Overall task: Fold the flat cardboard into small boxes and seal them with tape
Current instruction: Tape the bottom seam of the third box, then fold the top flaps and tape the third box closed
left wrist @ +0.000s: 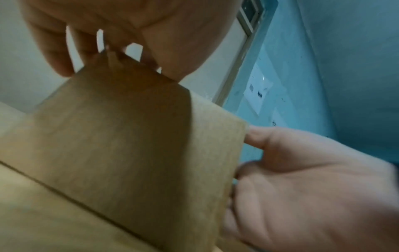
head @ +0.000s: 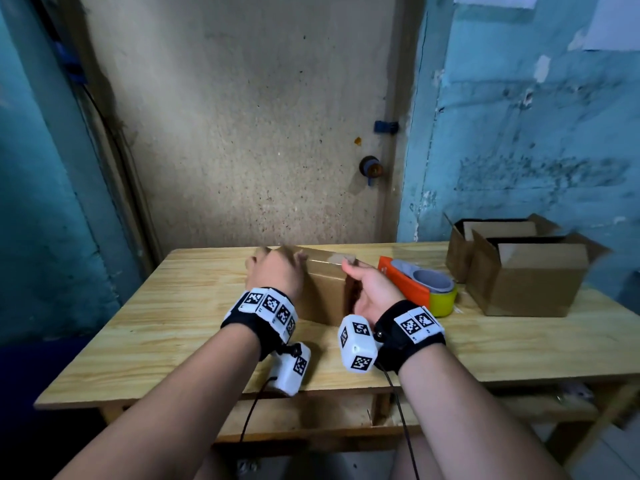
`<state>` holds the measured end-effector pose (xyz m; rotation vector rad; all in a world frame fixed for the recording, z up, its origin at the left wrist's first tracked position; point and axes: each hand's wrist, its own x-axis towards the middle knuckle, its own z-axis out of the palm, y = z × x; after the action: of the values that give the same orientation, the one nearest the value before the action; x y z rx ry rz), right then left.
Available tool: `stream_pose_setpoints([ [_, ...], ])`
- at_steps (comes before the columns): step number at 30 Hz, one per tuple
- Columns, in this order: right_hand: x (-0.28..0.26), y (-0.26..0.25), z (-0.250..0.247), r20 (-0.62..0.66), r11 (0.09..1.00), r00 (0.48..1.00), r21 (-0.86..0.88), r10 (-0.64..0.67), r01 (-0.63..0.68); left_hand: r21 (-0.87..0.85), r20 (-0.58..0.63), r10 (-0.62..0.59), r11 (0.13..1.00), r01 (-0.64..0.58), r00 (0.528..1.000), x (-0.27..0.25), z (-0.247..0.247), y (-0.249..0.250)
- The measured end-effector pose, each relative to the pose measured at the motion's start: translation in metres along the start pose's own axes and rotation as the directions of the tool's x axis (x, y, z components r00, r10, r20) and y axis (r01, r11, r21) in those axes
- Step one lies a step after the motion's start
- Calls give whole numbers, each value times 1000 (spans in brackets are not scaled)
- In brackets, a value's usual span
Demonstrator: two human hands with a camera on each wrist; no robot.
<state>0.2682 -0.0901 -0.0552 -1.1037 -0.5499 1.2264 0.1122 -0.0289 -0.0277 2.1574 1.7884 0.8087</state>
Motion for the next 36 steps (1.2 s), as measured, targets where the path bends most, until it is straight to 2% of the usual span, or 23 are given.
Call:
stream_pose_setpoints([
  [4, 13, 17, -7, -109, 996, 992, -72, -65, 57, 131, -76, 164, 979, -153, 984, 10, -6, -1],
  [7, 4, 16, -3, -159, 989, 983, -128, -96, 76, -17, 3, 297, 955, -297, 955, 0, -8, 5],
  [9, 1, 18, -1, -218, 979, 964, -165, -152, 117, -120, 109, 385, 920, -372, 917, -12, -10, 11],
  [11, 2, 21, -1, -256, 972, 947, -179, -196, 153, -109, 182, 440, 898, -427, 879, -15, -7, 10],
  [15, -1, 21, -1, -272, 949, 931, -263, -245, 174, -174, 212, 429, 901, -398, 878, -4, -2, -3],
  [17, -3, 19, -3, -270, 935, 929, -313, -254, 165, -194, 183, 434, 895, -401, 882, 0, 3, -5],
  [21, -16, 5, -13, -192, 918, 962, -380, -195, 110, -155, 79, 386, 915, -371, 919, 1, 4, -6],
  [24, -22, -14, -26, -212, 835, 904, -503, -370, 224, -142, 50, 399, 910, -389, 916, 5, 2, -2],
  [26, -22, -27, -34, -244, 760, 862, -612, -444, 218, -133, 25, 390, 914, -384, 921, 7, 2, 1],
  [30, -21, -43, -43, -263, 529, 845, -848, -466, 27, -135, -12, 261, 956, -260, 965, 10, 5, 4],
  [34, -23, -53, -50, -319, 326, 810, -930, -492, -168, -98, 5, 263, 960, -261, 965, 18, 4, 3],
  [36, -23, -55, -54, -357, 259, 832, -929, -425, -267, -68, 13, 264, 963, -262, 965, 22, 4, 4],
])
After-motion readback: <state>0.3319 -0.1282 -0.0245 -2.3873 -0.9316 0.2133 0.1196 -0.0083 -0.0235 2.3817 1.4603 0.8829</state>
